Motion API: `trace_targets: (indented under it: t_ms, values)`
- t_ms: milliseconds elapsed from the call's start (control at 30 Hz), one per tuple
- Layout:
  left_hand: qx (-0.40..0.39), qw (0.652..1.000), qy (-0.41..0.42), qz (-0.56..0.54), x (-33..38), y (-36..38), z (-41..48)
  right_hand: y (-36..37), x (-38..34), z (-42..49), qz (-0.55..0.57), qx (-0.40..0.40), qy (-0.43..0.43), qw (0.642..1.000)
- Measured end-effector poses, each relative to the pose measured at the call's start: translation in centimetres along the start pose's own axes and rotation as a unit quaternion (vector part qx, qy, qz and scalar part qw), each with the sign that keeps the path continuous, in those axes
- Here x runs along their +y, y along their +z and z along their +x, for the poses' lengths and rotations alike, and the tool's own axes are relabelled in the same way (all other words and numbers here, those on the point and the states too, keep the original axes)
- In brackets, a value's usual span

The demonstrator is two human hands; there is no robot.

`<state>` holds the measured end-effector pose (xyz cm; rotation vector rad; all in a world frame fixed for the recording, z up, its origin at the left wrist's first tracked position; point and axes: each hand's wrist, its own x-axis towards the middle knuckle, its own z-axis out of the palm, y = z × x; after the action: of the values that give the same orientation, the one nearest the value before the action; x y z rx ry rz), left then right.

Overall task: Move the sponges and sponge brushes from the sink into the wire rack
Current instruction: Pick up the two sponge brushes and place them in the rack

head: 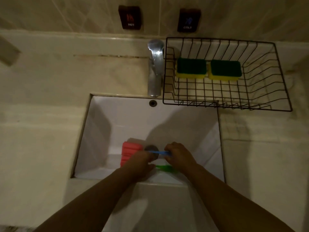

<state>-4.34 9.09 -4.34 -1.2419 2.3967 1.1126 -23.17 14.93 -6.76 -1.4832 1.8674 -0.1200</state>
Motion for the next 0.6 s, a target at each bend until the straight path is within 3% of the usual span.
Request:
trace_targets:
  t_ms: [300,600]
  values:
    - [-0.068,0.997,0.011,0.038,-0.5,0.8,1.3,1.7,-0.9,2.5,-0.047,-0.020,-0.016,0.999]
    - [-0.075,0.995,0.020,0.063,-0.6,1.2,1.7,1.9,-1.2,2.7,-0.034,-0.035,-0.004,0.999]
